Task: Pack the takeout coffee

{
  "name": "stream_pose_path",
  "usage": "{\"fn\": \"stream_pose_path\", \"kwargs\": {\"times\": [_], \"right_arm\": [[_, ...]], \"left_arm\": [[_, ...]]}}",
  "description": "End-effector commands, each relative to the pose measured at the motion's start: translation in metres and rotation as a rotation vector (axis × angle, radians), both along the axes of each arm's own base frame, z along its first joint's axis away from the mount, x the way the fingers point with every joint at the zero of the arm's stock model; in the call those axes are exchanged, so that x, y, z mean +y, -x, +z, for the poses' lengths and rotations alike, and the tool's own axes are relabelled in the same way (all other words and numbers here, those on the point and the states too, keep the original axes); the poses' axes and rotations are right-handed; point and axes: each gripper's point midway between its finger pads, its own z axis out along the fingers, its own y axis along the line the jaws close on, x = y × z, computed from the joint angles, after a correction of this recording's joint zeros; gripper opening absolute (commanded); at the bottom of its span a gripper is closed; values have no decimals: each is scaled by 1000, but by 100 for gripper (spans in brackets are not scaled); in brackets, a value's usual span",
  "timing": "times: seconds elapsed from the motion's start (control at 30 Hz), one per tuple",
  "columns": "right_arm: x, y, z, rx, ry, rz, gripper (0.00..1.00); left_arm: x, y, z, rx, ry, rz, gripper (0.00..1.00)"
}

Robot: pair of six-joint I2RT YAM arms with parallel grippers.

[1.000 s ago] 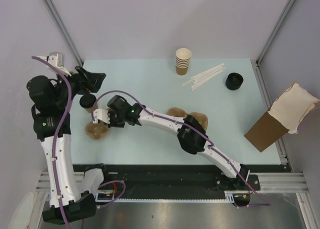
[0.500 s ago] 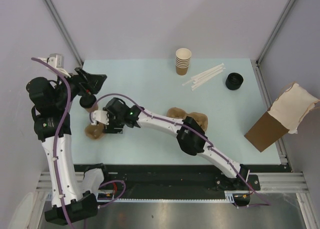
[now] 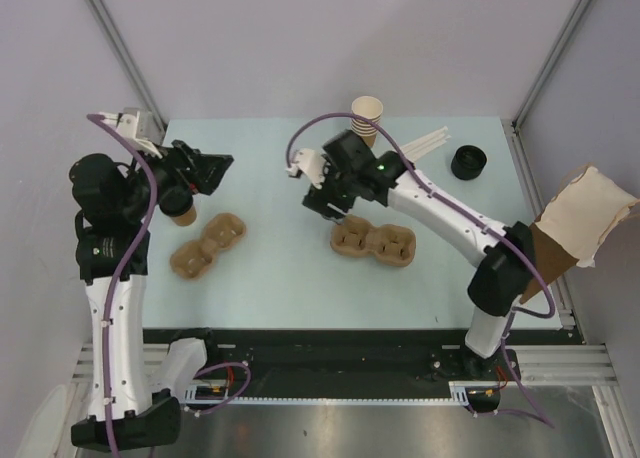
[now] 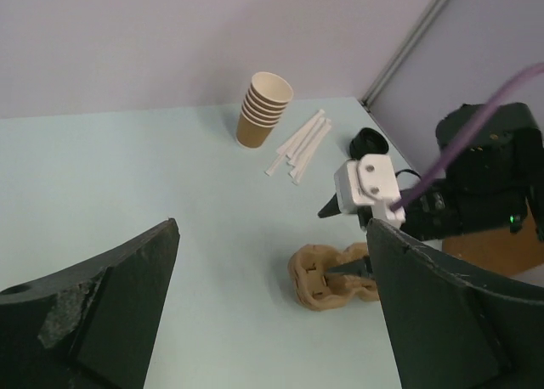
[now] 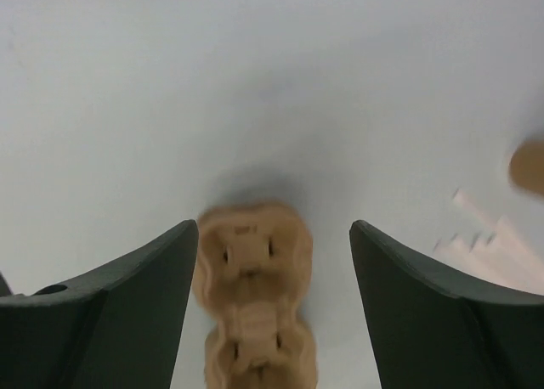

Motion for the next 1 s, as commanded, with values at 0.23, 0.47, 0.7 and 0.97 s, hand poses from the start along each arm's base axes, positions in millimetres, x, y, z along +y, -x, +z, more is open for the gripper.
{"fn": "stream_pose_path", "kwargs": {"times": [0.23, 0.47, 0.7, 0.97], "right_arm": [[-159, 61, -74, 343, 146, -305, 74], [-148, 62, -90, 429, 109, -315, 69], [-144, 65, -123, 486, 161, -326, 66], [-151, 68, -157, 509, 244, -351, 58]], "left_arm": [[-28, -3, -17, -6, -105, -59, 98], [-41, -5, -24, 10, -126, -96, 98], [-40, -5, -24, 10, -134, -91, 98], [-39, -4, -22, 2, -134, -86, 98]]}}
